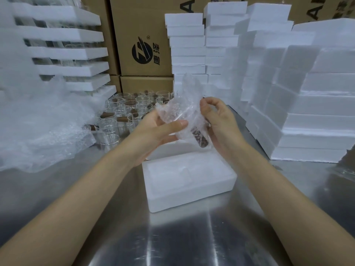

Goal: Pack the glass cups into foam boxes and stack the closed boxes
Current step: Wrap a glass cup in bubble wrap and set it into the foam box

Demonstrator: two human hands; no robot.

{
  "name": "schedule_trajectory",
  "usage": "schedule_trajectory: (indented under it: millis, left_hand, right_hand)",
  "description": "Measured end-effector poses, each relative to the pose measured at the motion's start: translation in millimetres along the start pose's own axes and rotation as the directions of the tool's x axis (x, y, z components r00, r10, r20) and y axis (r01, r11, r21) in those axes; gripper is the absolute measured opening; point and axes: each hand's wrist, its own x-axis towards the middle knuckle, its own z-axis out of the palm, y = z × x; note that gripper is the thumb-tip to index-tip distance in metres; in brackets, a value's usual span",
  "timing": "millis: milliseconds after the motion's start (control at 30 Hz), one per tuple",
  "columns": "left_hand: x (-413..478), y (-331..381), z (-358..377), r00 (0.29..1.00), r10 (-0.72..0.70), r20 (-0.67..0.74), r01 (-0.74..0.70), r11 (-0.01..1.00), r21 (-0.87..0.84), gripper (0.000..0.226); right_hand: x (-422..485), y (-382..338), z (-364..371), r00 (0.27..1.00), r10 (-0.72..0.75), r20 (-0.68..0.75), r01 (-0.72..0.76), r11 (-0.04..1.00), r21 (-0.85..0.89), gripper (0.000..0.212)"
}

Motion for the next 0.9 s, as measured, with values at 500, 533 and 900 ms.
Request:
schedule_trajectory:
  millis: [500,533,900]
  left_hand:
    - [-7.4,1.9,5.7,0.976,0.048,0.212,-0.069,0.993,0.092,0.063]
    - [-7.7,0.7,7.1,0.975,0.052,0.217,-0.073,0.993,0.09,0.072]
    - [-3.6,-7.0,21.8,0.988,0.146,-0.054,-0.12,0.934,0.337,0.058]
  right_hand:
    - [-5.9,0.9,-4.9,0.832,0.409,0.375,-0.431,0.902,-0.027,0.048]
    - [-8.3,-0.4,-4.3,0.827,0.401,0.394,-0.408,0.91,-0.069,0.046]
    - [-17.4,7.5,26.1,0.996,-0.05,0.075,0.076,0.911,-0.405,0.065]
